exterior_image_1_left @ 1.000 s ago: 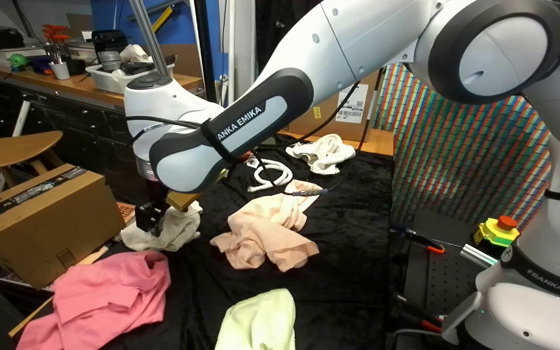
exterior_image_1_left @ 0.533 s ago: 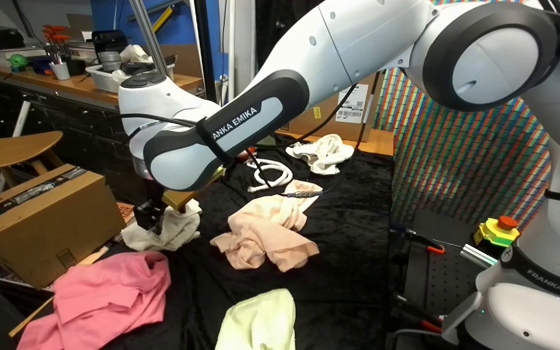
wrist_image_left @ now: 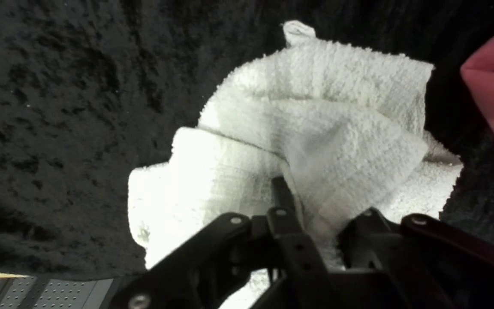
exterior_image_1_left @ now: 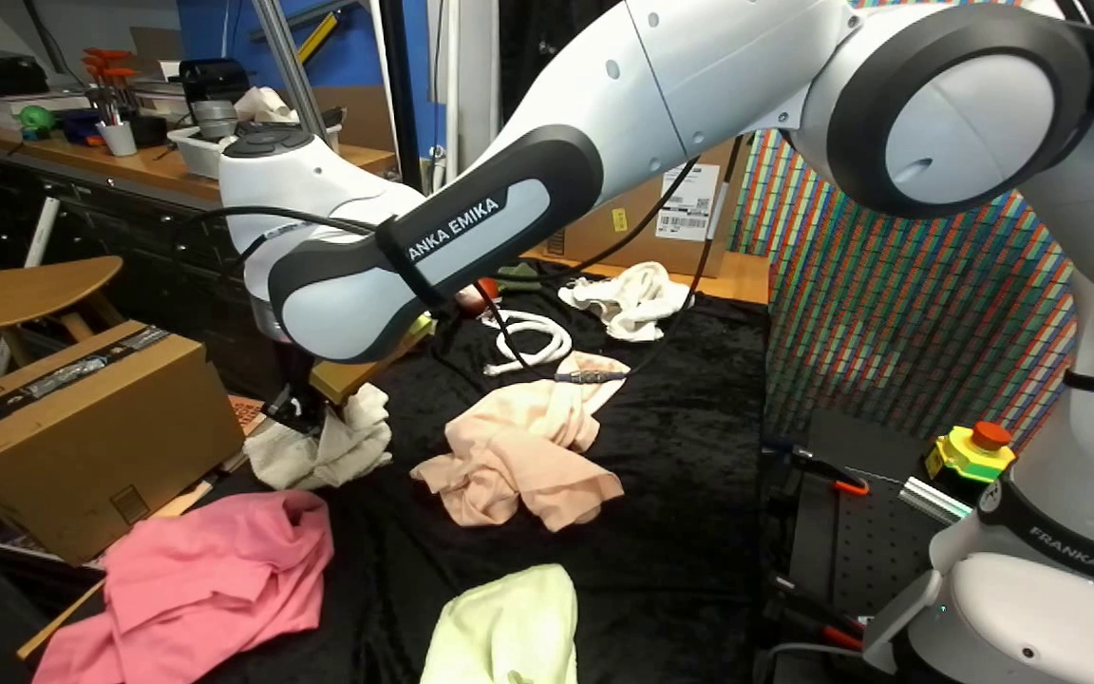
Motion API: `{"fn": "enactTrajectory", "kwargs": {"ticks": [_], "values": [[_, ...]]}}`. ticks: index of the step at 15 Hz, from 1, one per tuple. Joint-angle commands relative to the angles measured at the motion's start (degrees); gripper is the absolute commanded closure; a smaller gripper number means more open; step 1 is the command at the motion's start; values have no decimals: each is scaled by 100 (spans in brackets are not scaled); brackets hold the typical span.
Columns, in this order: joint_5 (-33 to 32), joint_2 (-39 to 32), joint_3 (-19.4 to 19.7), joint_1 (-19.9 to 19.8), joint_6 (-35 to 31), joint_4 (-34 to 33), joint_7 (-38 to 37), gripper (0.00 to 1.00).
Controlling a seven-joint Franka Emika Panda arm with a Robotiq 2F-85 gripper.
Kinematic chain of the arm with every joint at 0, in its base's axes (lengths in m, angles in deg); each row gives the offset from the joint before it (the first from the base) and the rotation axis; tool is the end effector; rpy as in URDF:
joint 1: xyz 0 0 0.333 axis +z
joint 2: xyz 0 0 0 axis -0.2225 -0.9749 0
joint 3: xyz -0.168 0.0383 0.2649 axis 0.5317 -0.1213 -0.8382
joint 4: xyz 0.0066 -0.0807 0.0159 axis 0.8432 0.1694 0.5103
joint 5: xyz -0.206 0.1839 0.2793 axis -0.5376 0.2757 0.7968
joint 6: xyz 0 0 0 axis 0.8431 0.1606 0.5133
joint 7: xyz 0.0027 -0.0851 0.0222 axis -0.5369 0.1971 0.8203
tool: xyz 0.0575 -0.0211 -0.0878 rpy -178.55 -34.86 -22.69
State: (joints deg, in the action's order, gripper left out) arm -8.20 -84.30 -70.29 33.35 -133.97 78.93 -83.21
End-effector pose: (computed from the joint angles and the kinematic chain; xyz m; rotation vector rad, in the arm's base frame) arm 0.7218 0.2750 0.2463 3.0755 0.1236 0.2705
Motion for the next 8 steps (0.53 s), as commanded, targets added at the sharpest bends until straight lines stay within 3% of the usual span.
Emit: {"fn": "enactTrajectory", "kwargs": {"ticks": [1, 8], "values": [[118, 51, -31, -12, 296, -187, 113, 93], [154, 1136, -209, -236, 103, 709, 398, 90]]}}
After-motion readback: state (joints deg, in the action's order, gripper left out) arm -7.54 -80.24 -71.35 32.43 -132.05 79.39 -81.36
